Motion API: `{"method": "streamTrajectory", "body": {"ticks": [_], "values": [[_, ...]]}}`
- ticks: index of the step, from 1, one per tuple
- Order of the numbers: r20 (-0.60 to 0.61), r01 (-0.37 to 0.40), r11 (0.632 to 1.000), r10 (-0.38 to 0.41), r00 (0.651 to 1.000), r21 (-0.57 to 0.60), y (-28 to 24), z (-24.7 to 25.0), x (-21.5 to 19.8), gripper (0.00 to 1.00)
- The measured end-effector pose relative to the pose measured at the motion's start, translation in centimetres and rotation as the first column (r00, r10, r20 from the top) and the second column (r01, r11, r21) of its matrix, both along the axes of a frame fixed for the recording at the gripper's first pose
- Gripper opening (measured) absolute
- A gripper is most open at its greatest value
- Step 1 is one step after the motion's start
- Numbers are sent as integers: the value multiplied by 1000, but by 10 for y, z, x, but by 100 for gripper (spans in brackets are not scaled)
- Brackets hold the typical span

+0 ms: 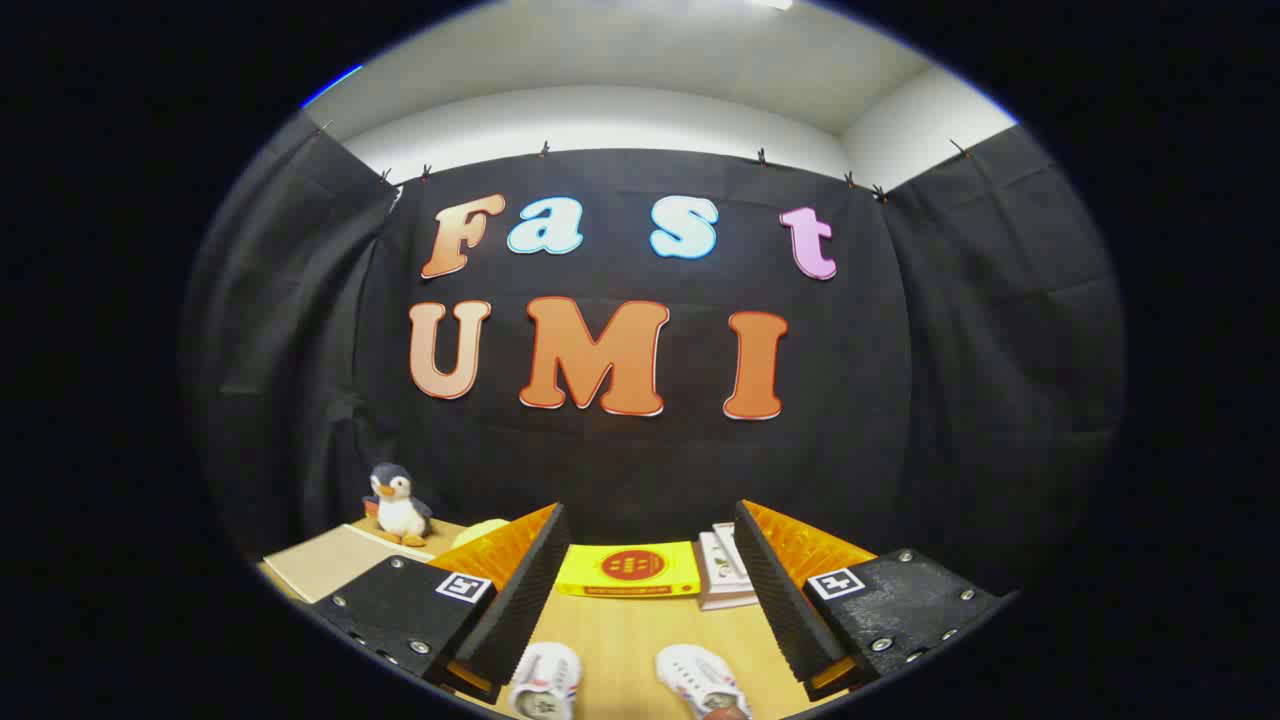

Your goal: Open the storage box then place both shoes into the box .Put the left shoe in first, then the right shoe, with the right side of both shoes facing outward in a uniform manner.

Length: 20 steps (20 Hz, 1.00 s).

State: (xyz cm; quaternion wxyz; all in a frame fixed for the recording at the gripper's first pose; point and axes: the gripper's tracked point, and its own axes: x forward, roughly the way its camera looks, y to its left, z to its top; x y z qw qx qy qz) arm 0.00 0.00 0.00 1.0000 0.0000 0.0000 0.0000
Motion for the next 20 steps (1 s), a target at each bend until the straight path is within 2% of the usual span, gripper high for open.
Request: {"method": "streamTrajectory", "body": {"ticks": [5,9,18,20], "values": [[-48,7,998,-10,999,-59,41,-8,-20,99],[-53,15,995,-20,998,-98,50,-6,-22,100],[-81,-8,995,0,997,-99,57,-16,-10,100],[-93,-33,996,25,995,-86,62,-23,-8,100]]}}
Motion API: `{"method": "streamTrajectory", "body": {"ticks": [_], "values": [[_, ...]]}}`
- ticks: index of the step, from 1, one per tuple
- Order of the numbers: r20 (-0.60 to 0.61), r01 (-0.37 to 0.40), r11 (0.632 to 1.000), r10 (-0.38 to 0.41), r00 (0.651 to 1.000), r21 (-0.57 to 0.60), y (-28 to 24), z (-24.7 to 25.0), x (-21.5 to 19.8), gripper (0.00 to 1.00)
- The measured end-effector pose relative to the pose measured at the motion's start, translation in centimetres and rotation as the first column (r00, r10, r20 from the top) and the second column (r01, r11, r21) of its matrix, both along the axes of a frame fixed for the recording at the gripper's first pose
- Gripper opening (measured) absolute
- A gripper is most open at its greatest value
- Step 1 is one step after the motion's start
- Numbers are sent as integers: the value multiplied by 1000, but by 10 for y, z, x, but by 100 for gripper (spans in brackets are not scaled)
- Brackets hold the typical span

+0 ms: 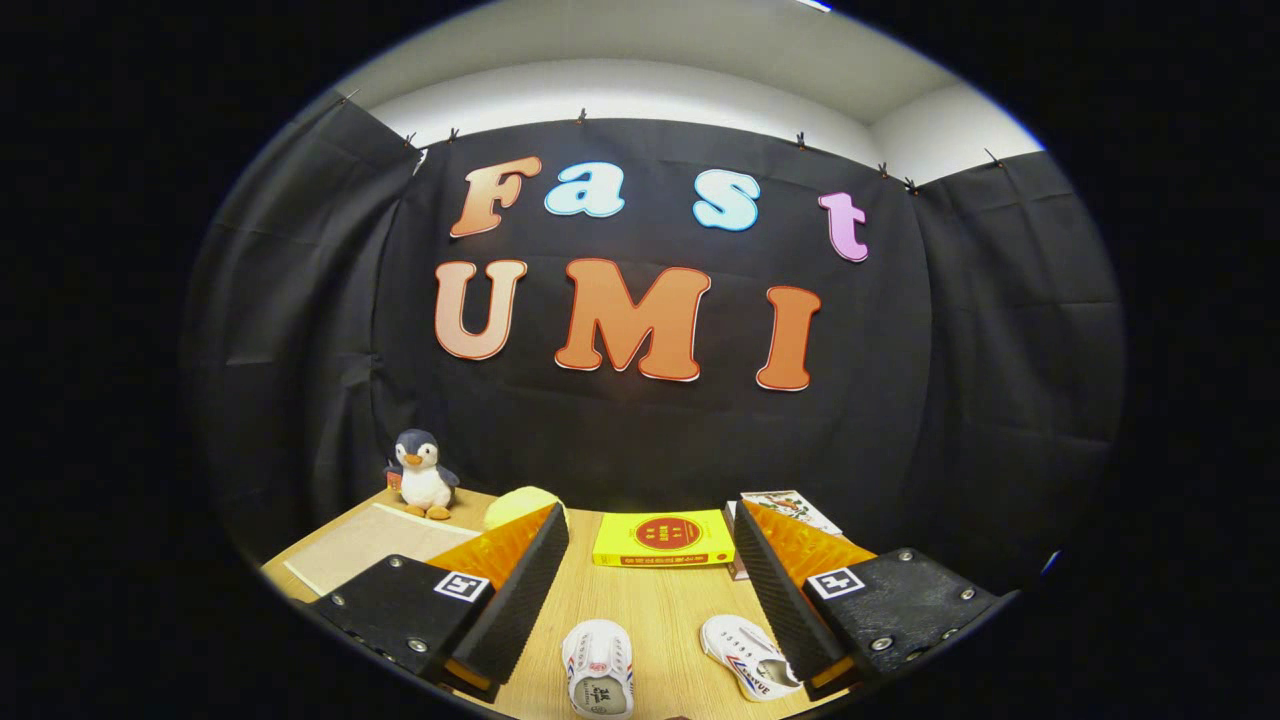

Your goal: Open the storage box then place both shoes into the box .Put the left shoe in first, then the right shoe, with the right side of both shoes facing outward in a uniform manner.

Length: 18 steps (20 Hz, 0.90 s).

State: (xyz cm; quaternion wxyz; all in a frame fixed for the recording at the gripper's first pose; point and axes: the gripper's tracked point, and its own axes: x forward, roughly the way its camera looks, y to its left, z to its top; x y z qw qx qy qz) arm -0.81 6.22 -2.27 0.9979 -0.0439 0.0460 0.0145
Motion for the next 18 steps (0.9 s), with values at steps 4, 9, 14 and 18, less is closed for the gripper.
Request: {"method": "streamTrajectory", "body": {"ticks": [4,9,14,18], "values": [[-45,-73,997,75,996,39,15,-18,2,100],[-164,-132,981,154,974,139,31,-61,10,100],[-274,-186,916,292,916,355,57,-102,15,99],[-344,-198,837,410,845,509,79,-131,17,98]]}}
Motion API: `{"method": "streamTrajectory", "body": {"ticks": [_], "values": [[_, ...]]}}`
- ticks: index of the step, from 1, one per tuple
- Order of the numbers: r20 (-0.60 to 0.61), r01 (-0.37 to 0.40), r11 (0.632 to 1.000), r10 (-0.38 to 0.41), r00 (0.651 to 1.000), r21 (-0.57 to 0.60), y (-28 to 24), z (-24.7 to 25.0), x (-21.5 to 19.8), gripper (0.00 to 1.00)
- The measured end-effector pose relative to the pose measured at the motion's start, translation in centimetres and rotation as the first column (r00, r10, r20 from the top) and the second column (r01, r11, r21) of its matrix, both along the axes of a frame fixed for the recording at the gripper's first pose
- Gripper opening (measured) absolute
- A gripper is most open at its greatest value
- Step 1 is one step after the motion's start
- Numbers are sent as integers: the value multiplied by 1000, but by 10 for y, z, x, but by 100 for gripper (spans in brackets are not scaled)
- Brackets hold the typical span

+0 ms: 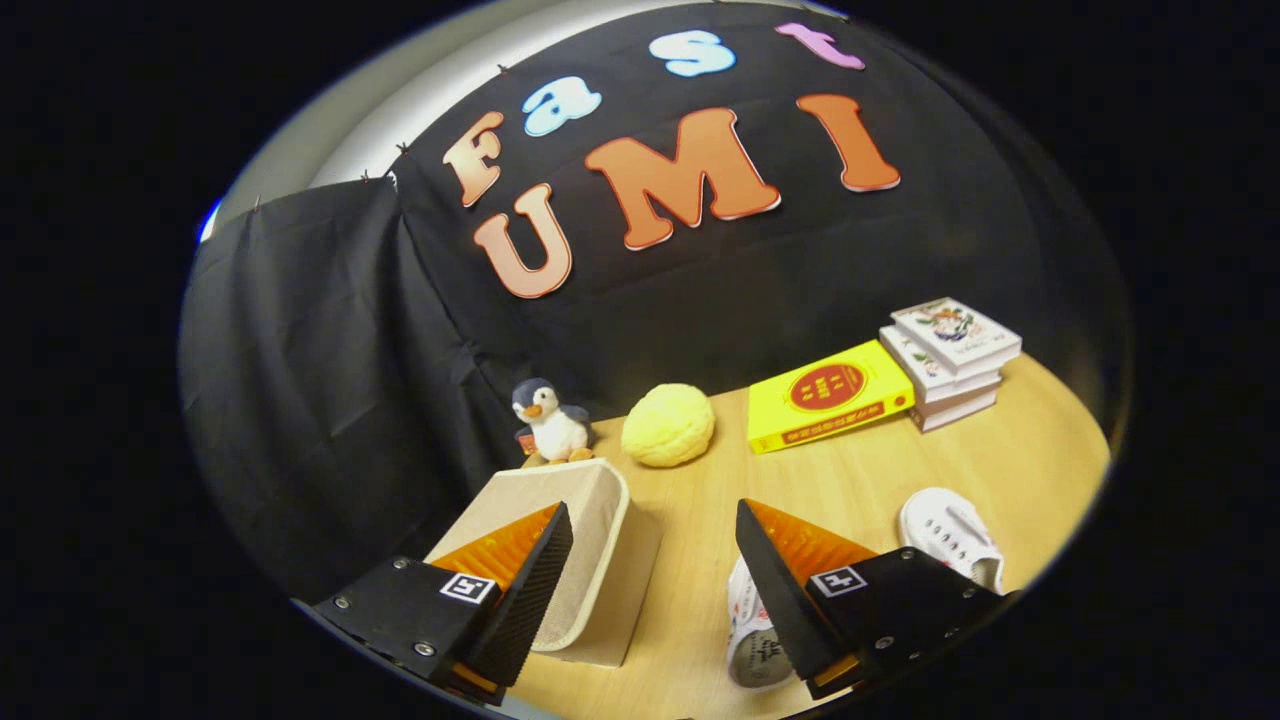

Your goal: Open the storage box then place both shoes into the box .Put the left shoe in first, then the right shoe, with the right side of both shoes facing outward in a uniform manner.

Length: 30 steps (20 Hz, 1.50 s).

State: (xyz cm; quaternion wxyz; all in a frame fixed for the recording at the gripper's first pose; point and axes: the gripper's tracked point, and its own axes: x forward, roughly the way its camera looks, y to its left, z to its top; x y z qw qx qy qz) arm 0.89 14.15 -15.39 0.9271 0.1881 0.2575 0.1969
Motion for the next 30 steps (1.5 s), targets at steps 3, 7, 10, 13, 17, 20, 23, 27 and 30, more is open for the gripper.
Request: {"method": "streamTrajectory", "body": {"ticks": [3,7,10,13,17,20,23,27,30], "values": [[-102,-84,995,89,991,48,19,-27,0,98],[-233,-221,957,262,937,186,51,-54,-12,98],[-279,-268,906,363,889,328,71,-61,-10,98],[-323,-307,850,461,827,428,89,-72,-11,98],[-350,-343,764,580,735,546,105,-77,-19,97],[-331,-345,673,665,670,654,115,-65,-28,96],[-325,-349,621,715,619,702,121,-65,-34,95],[-327,-349,615,722,610,707,119,-65,-33,86],[-288,-340,597,713,639,726,108,-47,-27,68]]}}
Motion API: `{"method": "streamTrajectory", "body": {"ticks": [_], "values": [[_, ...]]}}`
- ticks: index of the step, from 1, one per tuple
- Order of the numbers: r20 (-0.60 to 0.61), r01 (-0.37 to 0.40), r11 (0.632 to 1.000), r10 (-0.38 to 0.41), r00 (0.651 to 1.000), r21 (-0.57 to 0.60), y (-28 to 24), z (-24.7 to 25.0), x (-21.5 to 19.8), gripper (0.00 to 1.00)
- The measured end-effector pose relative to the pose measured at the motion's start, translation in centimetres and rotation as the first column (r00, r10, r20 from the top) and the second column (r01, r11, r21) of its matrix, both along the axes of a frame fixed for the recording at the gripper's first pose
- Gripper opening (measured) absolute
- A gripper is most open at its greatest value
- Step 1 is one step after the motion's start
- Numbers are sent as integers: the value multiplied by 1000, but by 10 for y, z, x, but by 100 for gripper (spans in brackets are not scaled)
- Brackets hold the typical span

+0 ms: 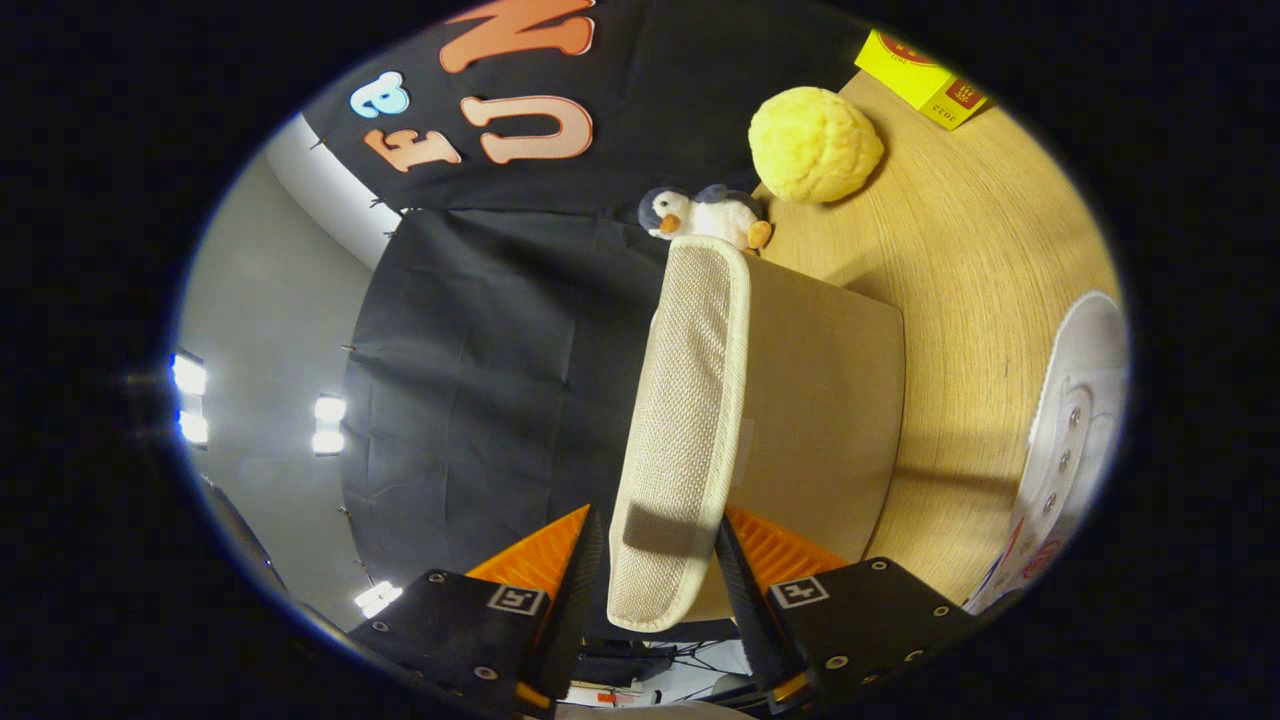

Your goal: Open the storage box then place both shoes into the box .Put the left shoe in first, then the right shoe, with the right side of both shoes facing outward in a uniform manner.

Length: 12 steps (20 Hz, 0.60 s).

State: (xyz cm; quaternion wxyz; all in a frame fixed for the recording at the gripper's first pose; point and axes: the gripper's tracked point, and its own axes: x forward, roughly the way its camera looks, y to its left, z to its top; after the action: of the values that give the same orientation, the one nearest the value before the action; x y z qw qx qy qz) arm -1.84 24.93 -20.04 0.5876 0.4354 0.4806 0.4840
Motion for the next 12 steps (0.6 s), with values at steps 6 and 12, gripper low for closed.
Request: {"method": "streamTrajectory", "body": {"ticks": [6,12], "values": [[49,125,992,-123,991,-35,-10,23,18,2],[164,135,989,-123,979,-62,16,91,15,3]]}}
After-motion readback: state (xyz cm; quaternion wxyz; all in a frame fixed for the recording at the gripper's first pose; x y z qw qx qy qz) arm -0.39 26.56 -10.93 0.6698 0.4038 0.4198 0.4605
